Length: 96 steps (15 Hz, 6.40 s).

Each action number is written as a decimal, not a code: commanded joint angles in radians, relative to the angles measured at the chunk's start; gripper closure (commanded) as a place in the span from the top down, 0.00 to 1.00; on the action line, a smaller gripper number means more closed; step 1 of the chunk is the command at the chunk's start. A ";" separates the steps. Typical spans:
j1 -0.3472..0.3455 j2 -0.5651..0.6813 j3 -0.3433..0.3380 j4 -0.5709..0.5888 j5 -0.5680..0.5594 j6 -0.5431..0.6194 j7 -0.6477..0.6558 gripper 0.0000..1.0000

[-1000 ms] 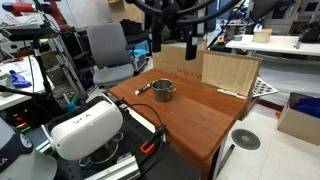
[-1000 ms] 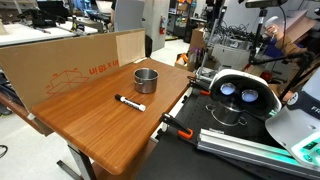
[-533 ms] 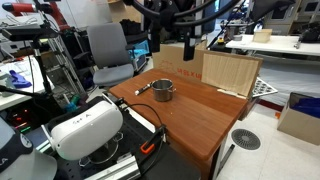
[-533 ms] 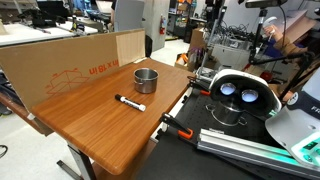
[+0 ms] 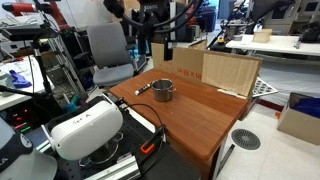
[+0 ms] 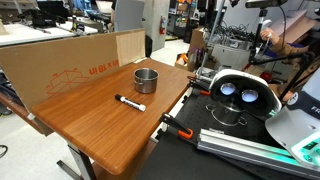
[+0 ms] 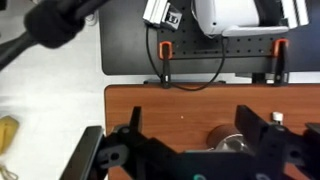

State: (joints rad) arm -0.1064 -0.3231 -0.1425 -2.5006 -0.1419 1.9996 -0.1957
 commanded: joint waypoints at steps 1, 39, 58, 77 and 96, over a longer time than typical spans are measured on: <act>0.030 0.045 0.064 0.007 -0.024 0.002 0.093 1.00; 0.436 0.836 0.178 0.283 -0.244 0.538 0.606 0.75; 0.430 0.838 0.166 0.311 -0.226 0.499 0.563 0.06; 0.418 0.415 0.214 0.061 -0.313 0.658 0.738 0.06; 0.321 0.369 0.032 -0.044 -0.860 0.862 1.315 0.06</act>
State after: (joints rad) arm 0.2238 0.0324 -0.0931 -2.5478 -0.8967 2.8270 1.0175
